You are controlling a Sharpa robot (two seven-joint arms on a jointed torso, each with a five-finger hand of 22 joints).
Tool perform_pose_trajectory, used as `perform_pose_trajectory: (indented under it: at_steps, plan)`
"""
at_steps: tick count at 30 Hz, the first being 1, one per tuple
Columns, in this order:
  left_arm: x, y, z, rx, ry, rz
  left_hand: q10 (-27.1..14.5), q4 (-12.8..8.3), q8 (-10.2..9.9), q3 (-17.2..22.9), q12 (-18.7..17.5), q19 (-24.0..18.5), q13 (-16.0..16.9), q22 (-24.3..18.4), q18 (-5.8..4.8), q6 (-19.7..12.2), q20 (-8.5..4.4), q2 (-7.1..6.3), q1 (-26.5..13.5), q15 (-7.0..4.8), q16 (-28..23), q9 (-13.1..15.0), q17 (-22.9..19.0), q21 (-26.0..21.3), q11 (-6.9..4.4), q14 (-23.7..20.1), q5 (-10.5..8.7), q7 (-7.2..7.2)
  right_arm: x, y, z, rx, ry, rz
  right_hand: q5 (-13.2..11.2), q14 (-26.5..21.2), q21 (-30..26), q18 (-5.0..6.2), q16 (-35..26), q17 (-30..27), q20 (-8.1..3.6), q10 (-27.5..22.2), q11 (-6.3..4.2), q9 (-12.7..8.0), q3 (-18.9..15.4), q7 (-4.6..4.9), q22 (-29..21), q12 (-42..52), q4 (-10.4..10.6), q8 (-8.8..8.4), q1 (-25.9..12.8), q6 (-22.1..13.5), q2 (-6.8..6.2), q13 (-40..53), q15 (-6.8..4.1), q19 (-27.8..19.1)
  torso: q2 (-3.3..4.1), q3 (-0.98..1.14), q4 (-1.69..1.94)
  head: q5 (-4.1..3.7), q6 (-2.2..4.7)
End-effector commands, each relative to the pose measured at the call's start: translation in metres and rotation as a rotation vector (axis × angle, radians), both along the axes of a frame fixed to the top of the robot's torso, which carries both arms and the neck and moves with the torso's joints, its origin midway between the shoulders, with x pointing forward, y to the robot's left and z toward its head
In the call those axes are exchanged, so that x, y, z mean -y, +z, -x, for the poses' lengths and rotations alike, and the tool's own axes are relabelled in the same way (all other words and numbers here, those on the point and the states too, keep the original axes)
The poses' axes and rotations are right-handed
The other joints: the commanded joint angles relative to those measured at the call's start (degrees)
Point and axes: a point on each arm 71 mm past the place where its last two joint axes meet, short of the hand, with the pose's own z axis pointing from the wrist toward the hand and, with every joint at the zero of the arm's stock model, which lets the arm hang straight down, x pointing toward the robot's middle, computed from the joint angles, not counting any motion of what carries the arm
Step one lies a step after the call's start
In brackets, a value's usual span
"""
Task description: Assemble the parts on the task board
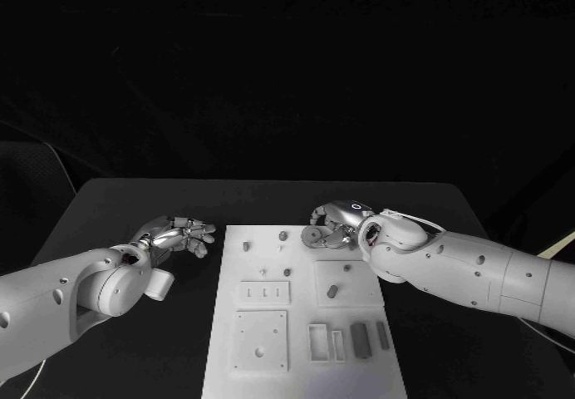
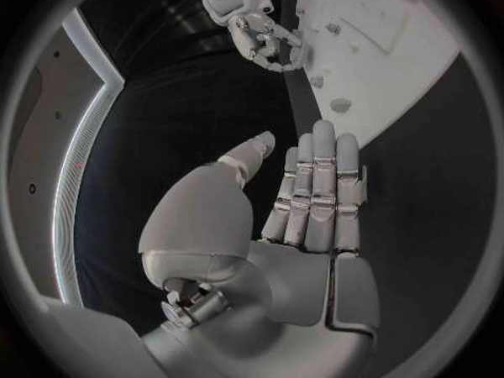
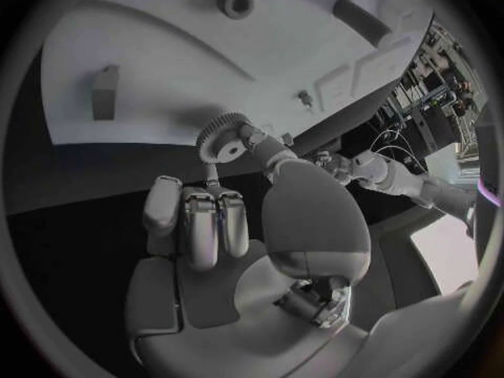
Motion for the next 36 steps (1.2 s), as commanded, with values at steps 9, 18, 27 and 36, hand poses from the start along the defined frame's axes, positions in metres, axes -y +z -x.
perform_pose_trajectory:
  at_steps: [9, 18, 27, 36]
  plan:
    - [0.002, 0.001, 0.000, 0.007, -0.007, 0.010, -0.28, -0.10, -0.37, -0.34, -0.22, 0.32, -0.07, -0.07, 0.71, -0.38, 0.19, 0.24, 0.23, 0.21, -0.20, -0.08, 0.11, -0.38, -0.02, -0.12, -0.05, 0.00, -0.023, 0.017, 0.010, 0.098, 0.072, 0.045, 0.30, 18.53, 7.42, 0.75, 10.72, 25.46, 0.35, 4.75, -0.11, 1.63, -0.04, 1.58, 0.16, -0.33, 0.31, 2.10, -0.35, 8.88, -0.76, 1.30, 0.37, 0.27, -0.03, -0.05, 0.09, 0.05, 0.26]
    - [0.004, 0.001, 0.001, 0.007, -0.009, 0.011, -0.28, -0.11, -0.37, -0.33, -0.23, 0.32, -0.07, -0.08, 0.72, -0.38, 0.19, 0.25, 0.25, 0.21, -0.21, -0.08, 0.12, -0.39, -0.02, -0.12, -0.05, 0.01, -0.051, 0.018, 0.014, 0.106, 0.122, 0.043, 0.30, 18.47, 7.43, 0.75, 10.68, 25.36, 0.36, 4.80, -0.12, 1.63, -0.08, 1.57, 0.17, -0.32, 0.35, 2.11, -0.41, 8.98, -0.85, 1.31, 0.37, 0.29, 0.01, -0.08, 0.05, 0.43, 0.06]
    - [0.005, 0.001, 0.001, 0.012, -0.012, 0.008, -0.27, -0.11, -0.38, -0.33, -0.23, 0.32, -0.07, -0.08, 0.72, -0.37, 0.19, 0.26, 0.27, 0.21, -0.22, -0.08, 0.14, -0.39, -0.02, -0.12, -0.05, 0.01, -0.070, 0.014, 0.009, 0.106, 0.138, 0.058, 0.30, 18.44, 7.43, 0.75, 10.67, 25.31, 0.37, 4.80, -0.12, 1.63, -0.09, 1.56, 0.18, -0.34, 0.38, 2.11, -0.45, 9.04, -0.88, 1.26, 0.37, 0.30, -0.01, -0.18, 0.20, 0.55, 0.12]
    - [0.005, 0.001, 0.001, 0.011, -0.012, 0.008, -0.27, -0.12, -0.38, -0.33, -0.24, 0.32, -0.06, -0.09, 0.72, -0.36, 0.19, 0.27, 0.29, 0.21, -0.23, -0.08, 0.16, -0.40, -0.03, -0.12, -0.05, 0.02, -0.078, 0.006, 0.005, 0.095, 0.143, 0.075, 0.31, 18.54, 7.43, 0.75, 10.71, 25.45, 0.37, 4.91, -0.12, 1.63, -0.10, 1.55, 0.18, -0.28, 0.40, 2.11, -0.47, 9.08, -0.87, 1.39, 0.37, 0.32, -0.02, -0.13, 0.16, 0.82, 0.03]
